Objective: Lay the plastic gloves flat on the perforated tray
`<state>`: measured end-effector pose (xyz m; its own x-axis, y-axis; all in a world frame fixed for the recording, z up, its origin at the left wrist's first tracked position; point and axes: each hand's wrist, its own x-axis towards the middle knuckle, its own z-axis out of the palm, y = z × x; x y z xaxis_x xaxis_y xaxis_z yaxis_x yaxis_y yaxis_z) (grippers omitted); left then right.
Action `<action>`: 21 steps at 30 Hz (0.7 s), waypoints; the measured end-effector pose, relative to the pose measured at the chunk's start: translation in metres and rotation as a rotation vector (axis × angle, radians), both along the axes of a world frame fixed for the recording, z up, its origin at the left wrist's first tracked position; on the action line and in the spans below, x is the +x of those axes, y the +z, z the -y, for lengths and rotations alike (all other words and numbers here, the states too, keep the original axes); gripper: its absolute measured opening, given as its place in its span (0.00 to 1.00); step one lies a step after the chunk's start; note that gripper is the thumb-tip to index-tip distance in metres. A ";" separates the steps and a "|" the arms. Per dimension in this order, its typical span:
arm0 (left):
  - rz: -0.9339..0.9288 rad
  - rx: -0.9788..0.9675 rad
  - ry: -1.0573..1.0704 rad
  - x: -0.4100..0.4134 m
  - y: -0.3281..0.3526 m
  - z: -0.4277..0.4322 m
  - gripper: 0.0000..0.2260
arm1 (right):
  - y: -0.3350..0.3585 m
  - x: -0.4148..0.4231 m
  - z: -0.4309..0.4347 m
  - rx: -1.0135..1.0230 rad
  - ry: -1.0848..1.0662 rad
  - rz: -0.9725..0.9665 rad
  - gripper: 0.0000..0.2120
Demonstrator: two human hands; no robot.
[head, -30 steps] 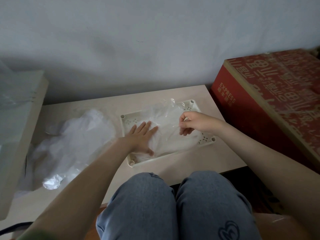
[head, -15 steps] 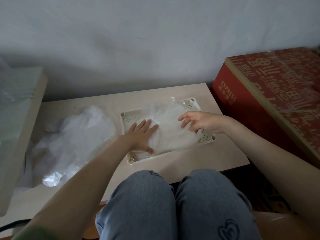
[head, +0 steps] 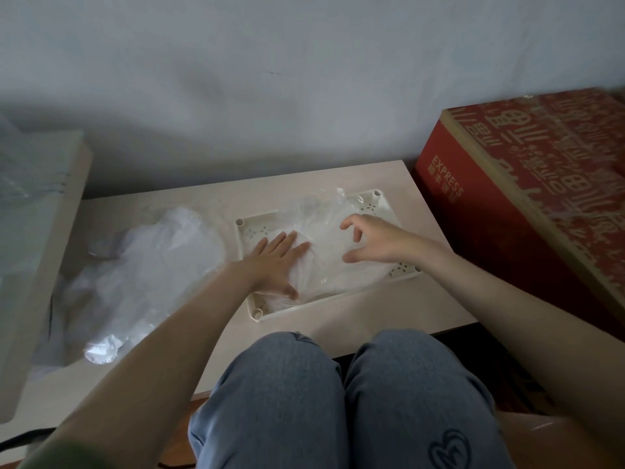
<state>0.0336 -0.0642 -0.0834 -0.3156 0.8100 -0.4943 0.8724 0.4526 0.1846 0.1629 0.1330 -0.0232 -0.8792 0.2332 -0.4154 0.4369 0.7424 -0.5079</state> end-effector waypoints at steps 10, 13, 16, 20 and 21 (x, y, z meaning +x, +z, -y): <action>-0.014 0.020 -0.014 -0.003 -0.002 0.003 0.49 | -0.033 -0.006 0.015 0.171 -0.149 -0.173 0.05; -0.011 0.021 -0.013 -0.003 -0.003 0.002 0.49 | -0.027 -0.002 0.000 0.144 -0.267 -0.189 0.06; -0.021 0.026 -0.026 -0.003 -0.005 0.001 0.49 | -0.023 0.004 -0.015 0.102 -0.418 -0.193 0.10; -0.050 0.028 -0.015 -0.002 -0.006 0.001 0.50 | -0.023 0.009 -0.026 0.155 -0.462 -0.212 0.22; -0.061 0.030 -0.004 -0.001 -0.005 0.000 0.51 | -0.021 0.009 -0.025 0.172 -0.444 -0.254 0.22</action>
